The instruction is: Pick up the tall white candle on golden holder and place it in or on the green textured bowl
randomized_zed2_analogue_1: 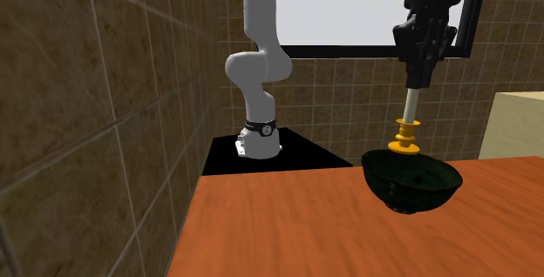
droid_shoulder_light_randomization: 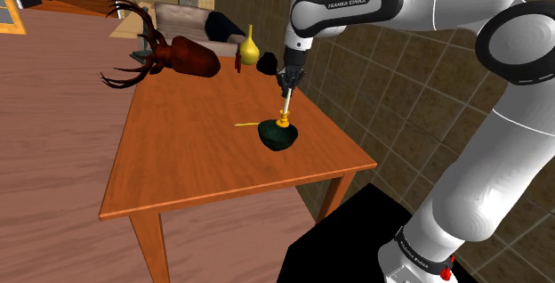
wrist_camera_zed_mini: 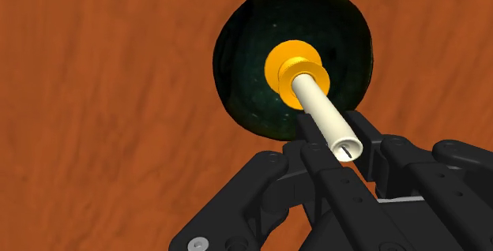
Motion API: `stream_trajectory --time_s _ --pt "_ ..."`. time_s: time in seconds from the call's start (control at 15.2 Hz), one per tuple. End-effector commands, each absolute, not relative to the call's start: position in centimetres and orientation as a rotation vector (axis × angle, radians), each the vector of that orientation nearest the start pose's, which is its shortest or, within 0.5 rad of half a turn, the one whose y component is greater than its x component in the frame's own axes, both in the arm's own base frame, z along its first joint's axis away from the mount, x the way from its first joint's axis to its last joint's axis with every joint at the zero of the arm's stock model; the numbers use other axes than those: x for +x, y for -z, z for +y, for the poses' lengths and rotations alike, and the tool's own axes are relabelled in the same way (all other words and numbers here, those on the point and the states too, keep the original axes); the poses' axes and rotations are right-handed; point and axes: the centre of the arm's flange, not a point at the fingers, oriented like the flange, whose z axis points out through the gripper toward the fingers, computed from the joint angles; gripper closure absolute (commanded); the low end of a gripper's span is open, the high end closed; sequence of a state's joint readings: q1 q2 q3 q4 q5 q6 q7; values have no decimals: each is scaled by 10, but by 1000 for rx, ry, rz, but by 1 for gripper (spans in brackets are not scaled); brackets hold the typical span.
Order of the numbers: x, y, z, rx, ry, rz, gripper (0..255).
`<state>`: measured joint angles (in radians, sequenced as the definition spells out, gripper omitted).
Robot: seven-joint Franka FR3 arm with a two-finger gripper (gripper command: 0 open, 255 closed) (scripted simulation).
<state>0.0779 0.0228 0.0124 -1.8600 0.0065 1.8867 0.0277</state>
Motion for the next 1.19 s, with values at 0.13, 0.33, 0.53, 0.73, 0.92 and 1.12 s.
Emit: stream_trajectory --time_s 0.13,0.33,0.53,0.73,0.92,1.12 --pt "566 -482 52 -3133 6 -95 255" --pt "566 -482 52 -3133 6 -95 255" --pt "566 -482 52 -3133 6 -95 255" --pt "566 -482 52 -3133 6 -95 0" --pt "566 -482 52 -3133 6 -95 0" --pt "566 -495 52 -3133 6 -95 0"
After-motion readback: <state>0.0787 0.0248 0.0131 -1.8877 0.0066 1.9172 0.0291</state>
